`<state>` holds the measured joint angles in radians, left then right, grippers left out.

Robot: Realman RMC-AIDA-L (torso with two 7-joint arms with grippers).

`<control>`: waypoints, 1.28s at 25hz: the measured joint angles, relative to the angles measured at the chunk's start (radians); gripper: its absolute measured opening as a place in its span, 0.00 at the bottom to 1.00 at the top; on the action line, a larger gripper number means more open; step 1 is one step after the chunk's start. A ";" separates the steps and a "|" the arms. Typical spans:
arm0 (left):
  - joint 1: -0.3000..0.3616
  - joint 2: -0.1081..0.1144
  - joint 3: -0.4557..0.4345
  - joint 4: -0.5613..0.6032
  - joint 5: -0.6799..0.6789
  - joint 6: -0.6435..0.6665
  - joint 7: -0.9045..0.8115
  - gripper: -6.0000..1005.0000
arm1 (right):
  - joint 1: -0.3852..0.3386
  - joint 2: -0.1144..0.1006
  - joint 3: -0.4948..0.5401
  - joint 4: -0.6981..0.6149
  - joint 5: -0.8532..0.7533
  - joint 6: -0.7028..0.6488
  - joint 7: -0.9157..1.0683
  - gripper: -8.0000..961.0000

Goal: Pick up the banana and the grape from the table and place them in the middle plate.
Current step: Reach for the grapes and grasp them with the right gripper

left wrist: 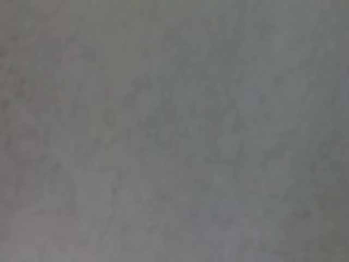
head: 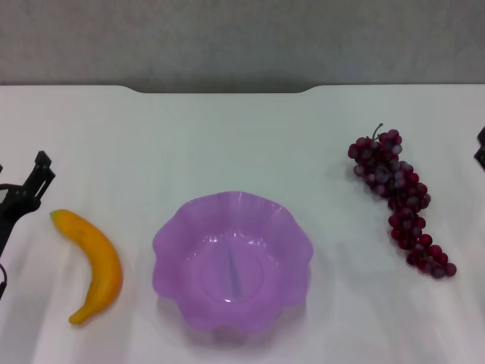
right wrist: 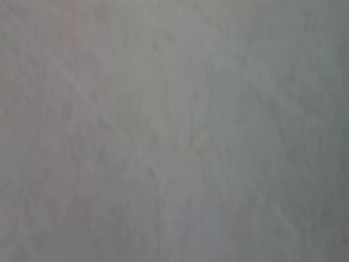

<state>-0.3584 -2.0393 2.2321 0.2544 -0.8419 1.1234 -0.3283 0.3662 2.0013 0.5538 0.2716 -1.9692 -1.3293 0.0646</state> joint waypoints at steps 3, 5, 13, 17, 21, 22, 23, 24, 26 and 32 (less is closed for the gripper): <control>-0.002 -0.010 0.017 0.002 0.003 0.053 0.026 0.89 | -0.009 0.004 -0.015 -0.006 -0.003 -0.111 -0.004 0.92; -0.019 -0.008 0.038 0.002 0.004 0.064 0.024 0.89 | -0.018 0.007 -0.020 -0.005 -0.002 -0.140 -0.004 0.92; -0.046 -0.010 0.052 -0.005 -0.008 -0.026 -0.020 0.89 | -0.007 0.010 -0.020 -0.001 0.004 0.022 0.034 0.93; -0.045 -0.007 0.037 -0.008 -0.017 -0.092 -0.029 0.89 | 0.025 0.007 -0.007 0.004 0.005 0.176 0.037 0.93; -0.044 -0.009 0.032 -0.005 -0.041 -0.097 -0.030 0.89 | 0.017 0.007 0.045 -0.009 0.007 0.223 0.048 0.93; -0.044 -0.009 0.032 -0.002 -0.042 -0.097 -0.030 0.89 | 0.009 0.010 0.050 -0.014 0.006 0.201 0.040 0.93; -0.043 -0.010 0.032 -0.001 -0.043 -0.098 -0.030 0.89 | 0.005 0.011 0.051 -0.017 0.006 0.186 0.030 0.93; -0.042 -0.009 0.031 -0.001 -0.044 -0.100 -0.033 0.89 | 0.003 0.012 0.052 -0.018 0.006 0.174 0.022 0.93; -0.041 -0.008 0.031 -0.005 -0.045 -0.103 -0.044 0.89 | 0.008 0.009 0.053 -0.007 0.007 0.204 0.026 0.93; -0.037 -0.005 0.037 -0.021 -0.040 -0.105 -0.047 0.89 | 0.030 -0.021 0.053 0.052 -0.014 0.334 0.053 0.92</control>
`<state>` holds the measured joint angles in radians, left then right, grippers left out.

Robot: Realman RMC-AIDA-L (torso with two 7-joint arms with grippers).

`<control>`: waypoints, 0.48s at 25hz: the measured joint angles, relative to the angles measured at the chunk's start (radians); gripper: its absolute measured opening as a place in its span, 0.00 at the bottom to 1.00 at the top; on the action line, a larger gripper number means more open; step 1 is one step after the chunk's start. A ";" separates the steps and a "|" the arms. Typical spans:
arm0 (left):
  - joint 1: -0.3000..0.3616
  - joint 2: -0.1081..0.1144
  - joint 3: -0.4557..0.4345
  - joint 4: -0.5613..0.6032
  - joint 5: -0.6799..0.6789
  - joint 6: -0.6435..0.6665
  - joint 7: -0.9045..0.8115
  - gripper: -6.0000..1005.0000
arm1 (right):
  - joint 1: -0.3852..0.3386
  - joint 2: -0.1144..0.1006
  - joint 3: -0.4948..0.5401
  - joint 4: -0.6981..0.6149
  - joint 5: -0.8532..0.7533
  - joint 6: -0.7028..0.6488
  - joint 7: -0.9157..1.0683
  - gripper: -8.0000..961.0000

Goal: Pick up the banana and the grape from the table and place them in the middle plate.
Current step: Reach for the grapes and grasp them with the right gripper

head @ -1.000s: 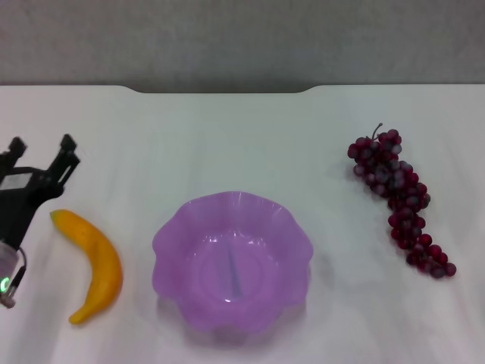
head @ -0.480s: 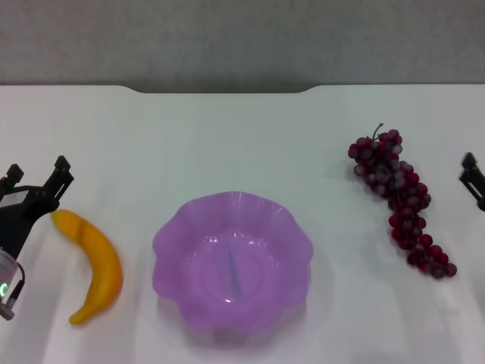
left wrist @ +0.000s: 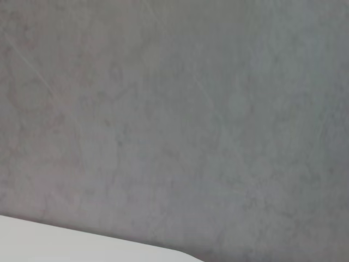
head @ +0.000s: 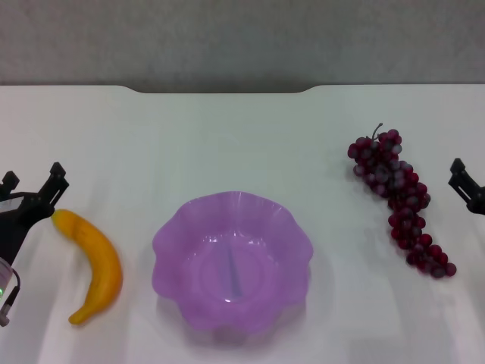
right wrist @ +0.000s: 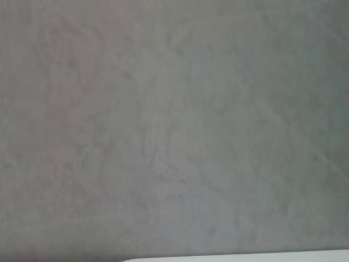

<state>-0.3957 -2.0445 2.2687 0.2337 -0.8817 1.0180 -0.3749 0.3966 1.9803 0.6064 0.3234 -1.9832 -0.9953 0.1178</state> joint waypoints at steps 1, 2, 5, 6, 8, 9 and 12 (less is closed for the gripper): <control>0.000 0.000 0.000 0.000 0.001 -0.002 0.000 0.89 | -0.003 -0.023 0.002 0.043 -0.006 0.035 0.001 0.92; 0.000 0.000 0.000 0.000 0.002 -0.004 0.000 0.89 | -0.006 -0.045 0.004 0.086 -0.008 0.072 0.001 0.92; 0.001 0.000 0.001 0.001 0.002 -0.012 0.000 0.89 | -0.019 -0.165 0.036 0.298 -0.012 0.287 -0.004 0.92; 0.001 0.000 0.001 0.001 0.002 -0.013 0.000 0.89 | -0.023 -0.203 0.056 0.363 -0.017 0.359 -0.010 0.92; 0.001 0.000 0.000 0.000 0.000 -0.014 -0.001 0.89 | -0.036 -0.252 0.112 0.469 -0.050 0.477 -0.019 0.92; 0.002 0.000 0.000 0.000 0.000 -0.017 -0.002 0.89 | -0.069 -0.274 0.219 0.558 -0.123 0.610 -0.020 0.92; 0.002 0.000 0.000 0.000 0.001 -0.025 -0.001 0.89 | -0.110 -0.269 0.386 0.650 -0.239 0.824 -0.026 0.92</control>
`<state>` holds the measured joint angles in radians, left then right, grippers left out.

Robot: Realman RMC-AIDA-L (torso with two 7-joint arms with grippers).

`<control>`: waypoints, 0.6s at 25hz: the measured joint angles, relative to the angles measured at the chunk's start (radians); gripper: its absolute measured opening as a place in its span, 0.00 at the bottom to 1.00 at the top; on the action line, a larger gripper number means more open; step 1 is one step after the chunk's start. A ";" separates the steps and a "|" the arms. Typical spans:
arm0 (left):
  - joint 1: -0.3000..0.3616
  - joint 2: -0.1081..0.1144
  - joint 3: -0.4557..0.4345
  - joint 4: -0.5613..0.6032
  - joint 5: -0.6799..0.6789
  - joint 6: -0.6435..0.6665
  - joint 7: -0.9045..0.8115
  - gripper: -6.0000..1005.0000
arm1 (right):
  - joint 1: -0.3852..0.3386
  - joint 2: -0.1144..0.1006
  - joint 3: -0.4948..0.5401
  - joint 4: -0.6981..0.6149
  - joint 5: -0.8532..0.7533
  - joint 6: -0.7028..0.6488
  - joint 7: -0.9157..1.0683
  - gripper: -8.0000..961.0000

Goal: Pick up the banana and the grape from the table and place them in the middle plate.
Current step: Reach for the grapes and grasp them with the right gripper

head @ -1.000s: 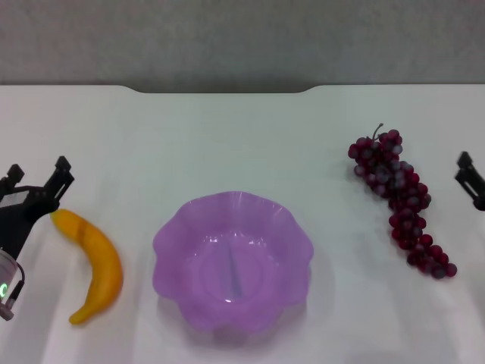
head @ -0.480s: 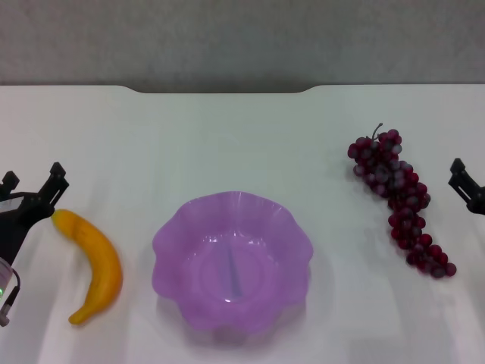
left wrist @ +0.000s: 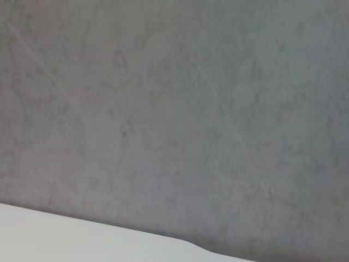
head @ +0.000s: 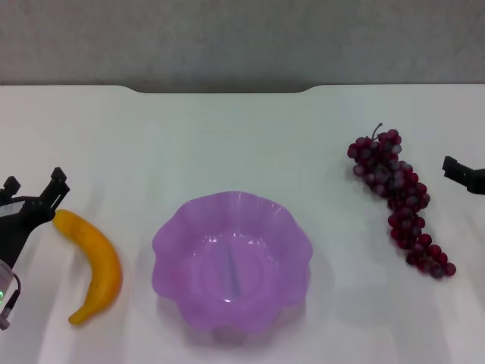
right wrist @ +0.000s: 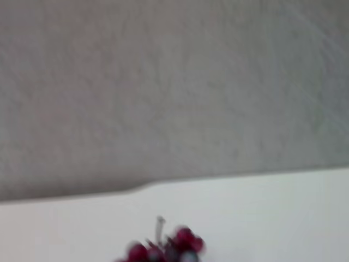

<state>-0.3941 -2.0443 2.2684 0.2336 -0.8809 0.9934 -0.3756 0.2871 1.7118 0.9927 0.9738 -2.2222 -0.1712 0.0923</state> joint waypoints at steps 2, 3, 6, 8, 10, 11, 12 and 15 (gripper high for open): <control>0.000 0.000 0.001 0.002 0.001 -0.001 0.000 0.89 | -0.023 0.038 0.188 0.096 -0.133 0.250 -0.030 0.93; 0.000 0.000 0.001 0.002 0.001 -0.001 -0.001 0.89 | -0.025 0.071 0.272 0.129 -0.182 0.356 -0.060 0.93; -0.002 0.000 0.001 0.001 0.000 -0.001 -0.002 0.89 | -0.010 0.210 0.558 0.208 -0.342 0.681 -0.226 0.93; -0.004 -0.001 0.001 0.001 0.001 -0.001 -0.001 0.89 | 0.016 0.275 0.712 0.233 -0.409 0.809 -0.331 0.93; -0.006 -0.002 0.002 0.004 0.002 -0.001 0.001 0.89 | 0.049 0.292 0.807 0.239 -0.424 0.881 -0.383 0.93; -0.006 -0.002 0.002 0.006 0.002 -0.001 0.001 0.89 | 0.067 0.287 0.819 0.233 -0.414 0.906 -0.388 0.93; -0.006 -0.001 0.003 0.006 0.002 -0.001 0.000 0.89 | 0.083 0.284 0.828 0.229 -0.409 0.927 -0.394 0.93; -0.005 -0.001 0.003 0.004 0.002 -0.002 -0.002 0.89 | 0.130 0.283 0.861 0.218 -0.423 0.973 -0.416 0.93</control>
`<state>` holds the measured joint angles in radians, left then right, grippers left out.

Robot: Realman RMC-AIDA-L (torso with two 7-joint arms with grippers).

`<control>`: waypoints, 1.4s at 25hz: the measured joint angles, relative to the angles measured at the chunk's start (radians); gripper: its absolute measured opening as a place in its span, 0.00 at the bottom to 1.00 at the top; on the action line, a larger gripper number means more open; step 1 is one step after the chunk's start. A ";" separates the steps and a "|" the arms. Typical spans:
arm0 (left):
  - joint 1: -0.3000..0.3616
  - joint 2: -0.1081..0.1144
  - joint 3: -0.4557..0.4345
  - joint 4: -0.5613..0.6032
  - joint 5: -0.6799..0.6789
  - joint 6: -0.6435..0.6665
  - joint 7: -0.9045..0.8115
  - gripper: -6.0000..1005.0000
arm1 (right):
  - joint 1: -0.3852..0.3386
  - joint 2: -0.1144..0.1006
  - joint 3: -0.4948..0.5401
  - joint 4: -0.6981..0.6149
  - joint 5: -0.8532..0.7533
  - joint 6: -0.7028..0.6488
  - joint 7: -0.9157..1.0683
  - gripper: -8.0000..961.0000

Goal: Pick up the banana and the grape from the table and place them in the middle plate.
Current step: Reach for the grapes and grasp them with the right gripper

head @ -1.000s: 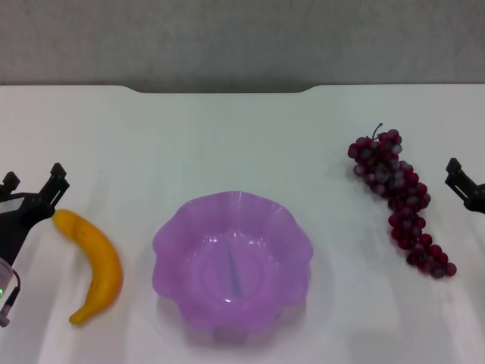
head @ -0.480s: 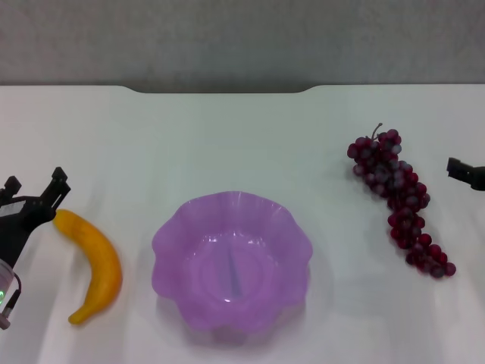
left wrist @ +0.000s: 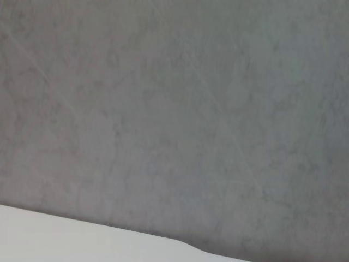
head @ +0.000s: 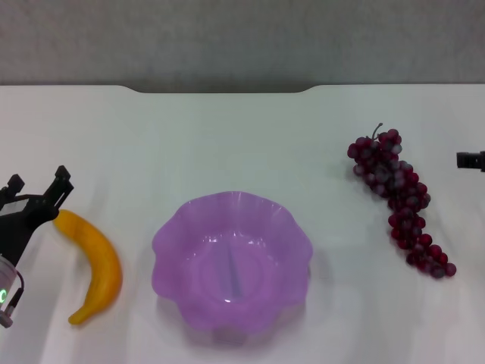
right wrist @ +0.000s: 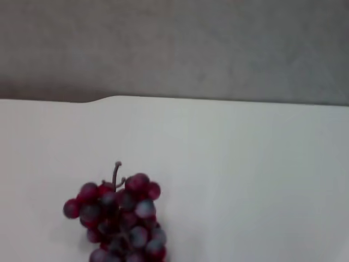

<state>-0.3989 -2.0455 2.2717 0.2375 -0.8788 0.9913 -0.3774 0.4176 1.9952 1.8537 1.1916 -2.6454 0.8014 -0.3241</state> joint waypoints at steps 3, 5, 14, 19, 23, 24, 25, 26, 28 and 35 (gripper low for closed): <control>-0.001 0.000 0.001 0.001 0.000 -0.001 0.001 0.89 | 0.024 0.004 0.007 -0.031 -0.005 -0.001 -0.014 0.92; -0.002 -0.001 0.002 0.002 0.000 -0.002 0.002 0.89 | 0.032 0.007 -0.010 -0.061 -0.003 -0.018 -0.019 0.93; -0.004 -0.001 0.002 0.005 0.000 -0.014 0.003 0.89 | 0.091 0.012 -0.090 -0.252 0.002 -0.125 -0.019 0.93; -0.006 0.000 0.002 0.002 -0.001 -0.015 0.015 0.89 | 0.093 0.012 -0.165 -0.289 0.053 -0.199 -0.022 0.92; -0.006 0.001 0.002 0.000 -0.002 -0.016 0.017 0.89 | 0.096 0.011 -0.194 -0.295 0.073 -0.229 -0.023 0.92; -0.006 0.001 0.002 -0.001 -0.002 -0.016 0.017 0.89 | 0.096 0.011 -0.198 -0.298 0.076 -0.230 -0.024 0.92; -0.006 0.001 0.002 -0.001 -0.002 -0.016 0.017 0.89 | 0.097 0.011 -0.202 -0.305 0.079 -0.233 -0.024 0.92; -0.006 0.001 0.002 -0.001 -0.001 -0.016 0.017 0.89 | 0.097 0.011 -0.202 -0.311 0.079 -0.236 -0.024 0.93; -0.006 0.000 0.002 0.000 -0.001 -0.019 0.017 0.89 | 0.099 0.012 -0.203 -0.344 0.081 -0.253 -0.024 0.93; -0.005 0.001 0.002 -0.001 0.000 -0.023 0.017 0.89 | 0.118 0.013 -0.272 -0.423 0.153 -0.355 -0.026 0.93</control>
<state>-0.4039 -2.0448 2.2733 0.2367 -0.8793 0.9679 -0.3604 0.5360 2.0079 1.5813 0.7690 -2.4920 0.4461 -0.3500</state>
